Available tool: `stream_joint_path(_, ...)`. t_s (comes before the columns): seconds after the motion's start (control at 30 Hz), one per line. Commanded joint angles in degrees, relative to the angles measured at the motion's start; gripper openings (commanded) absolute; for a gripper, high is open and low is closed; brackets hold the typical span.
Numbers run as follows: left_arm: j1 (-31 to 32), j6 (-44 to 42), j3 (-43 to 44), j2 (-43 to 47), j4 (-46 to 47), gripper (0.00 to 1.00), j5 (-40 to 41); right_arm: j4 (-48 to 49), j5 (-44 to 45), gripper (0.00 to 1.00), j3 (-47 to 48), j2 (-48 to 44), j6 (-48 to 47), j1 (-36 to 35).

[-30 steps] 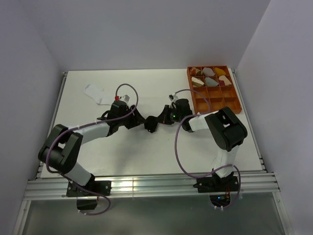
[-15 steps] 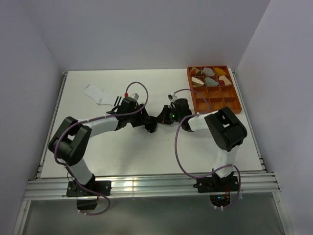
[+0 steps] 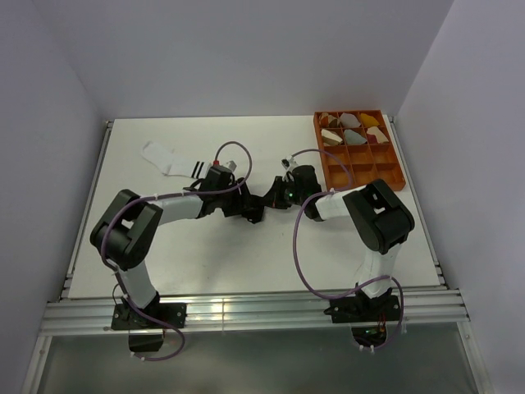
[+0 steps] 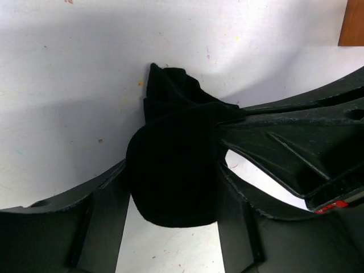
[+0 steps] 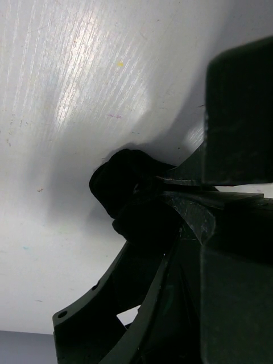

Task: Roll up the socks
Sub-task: Roll the sock at the center of the board.

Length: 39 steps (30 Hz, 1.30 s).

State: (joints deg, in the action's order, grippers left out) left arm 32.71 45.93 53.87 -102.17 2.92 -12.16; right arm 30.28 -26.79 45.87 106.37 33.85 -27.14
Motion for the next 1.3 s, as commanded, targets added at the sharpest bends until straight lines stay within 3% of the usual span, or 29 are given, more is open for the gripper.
stream_joint_path(0.0,0.25,-1.28,0.89,0.47,-1.77,0.60,1.17,-1.54,0.94,0.00,1.33,1.12,-1.68,-0.90)
stream_joint_path(0.37,-0.01,-3.13,3.61,10.84,-11.26,0.67,14.42,-1.98,1.03,0.00,1.59,0.86,-1.76,-0.90)
stream_joint_path(0.5,0.07,-4.80,5.98,13.05,-13.11,0.65,13.05,-2.07,1.03,0.00,1.77,0.95,-1.77,-0.81)
stream_joint_path(0.87,3.50,-4.89,9.85,3.92,-14.08,0.61,9.88,-2.77,1.30,0.00,2.38,1.21,-1.94,-1.16)
stream_joint_path(1.27,4.03,-4.10,8.36,-1.10,-10.84,0.61,7.07,-2.51,1.39,0.00,2.30,1.21,-1.68,-1.34)
